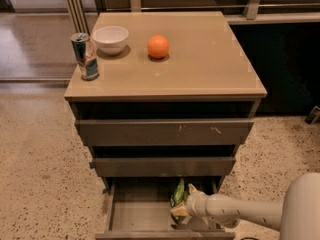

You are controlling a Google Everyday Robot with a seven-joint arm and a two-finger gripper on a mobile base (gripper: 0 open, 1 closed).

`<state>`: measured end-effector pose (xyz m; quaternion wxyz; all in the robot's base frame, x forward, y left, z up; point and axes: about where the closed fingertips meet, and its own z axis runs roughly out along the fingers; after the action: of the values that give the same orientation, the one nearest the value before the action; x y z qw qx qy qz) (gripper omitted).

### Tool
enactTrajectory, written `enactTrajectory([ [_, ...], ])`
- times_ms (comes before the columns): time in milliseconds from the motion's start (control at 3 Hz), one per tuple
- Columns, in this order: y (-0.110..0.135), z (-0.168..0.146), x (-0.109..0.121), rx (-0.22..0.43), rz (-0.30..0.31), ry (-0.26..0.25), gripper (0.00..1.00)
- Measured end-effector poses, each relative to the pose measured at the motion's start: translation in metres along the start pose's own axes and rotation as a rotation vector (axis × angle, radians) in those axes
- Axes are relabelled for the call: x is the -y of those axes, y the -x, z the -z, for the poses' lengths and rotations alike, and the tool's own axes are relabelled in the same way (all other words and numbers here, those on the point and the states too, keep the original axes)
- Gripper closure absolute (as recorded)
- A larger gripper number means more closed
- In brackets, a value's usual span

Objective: Pick green rice chip bag from bottom drawer and place on counter

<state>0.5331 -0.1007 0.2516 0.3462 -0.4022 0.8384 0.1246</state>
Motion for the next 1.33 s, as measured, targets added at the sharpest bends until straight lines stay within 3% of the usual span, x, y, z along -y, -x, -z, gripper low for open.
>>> enactTrajectory([
  [333,-0.0003,-0.0006,0.0000,0.000,-0.002,0.001,0.46],
  [667,-0.0003,-0.0006,0.0000,0.000,-0.001,0.001,0.77],
  [1000,-0.0003,-0.0006,-0.0001,0.000,-0.001,0.001,0.99],
  [1333,-0.0001,0.0006,-0.0019,0.002,0.015,0.028,1.00],
])
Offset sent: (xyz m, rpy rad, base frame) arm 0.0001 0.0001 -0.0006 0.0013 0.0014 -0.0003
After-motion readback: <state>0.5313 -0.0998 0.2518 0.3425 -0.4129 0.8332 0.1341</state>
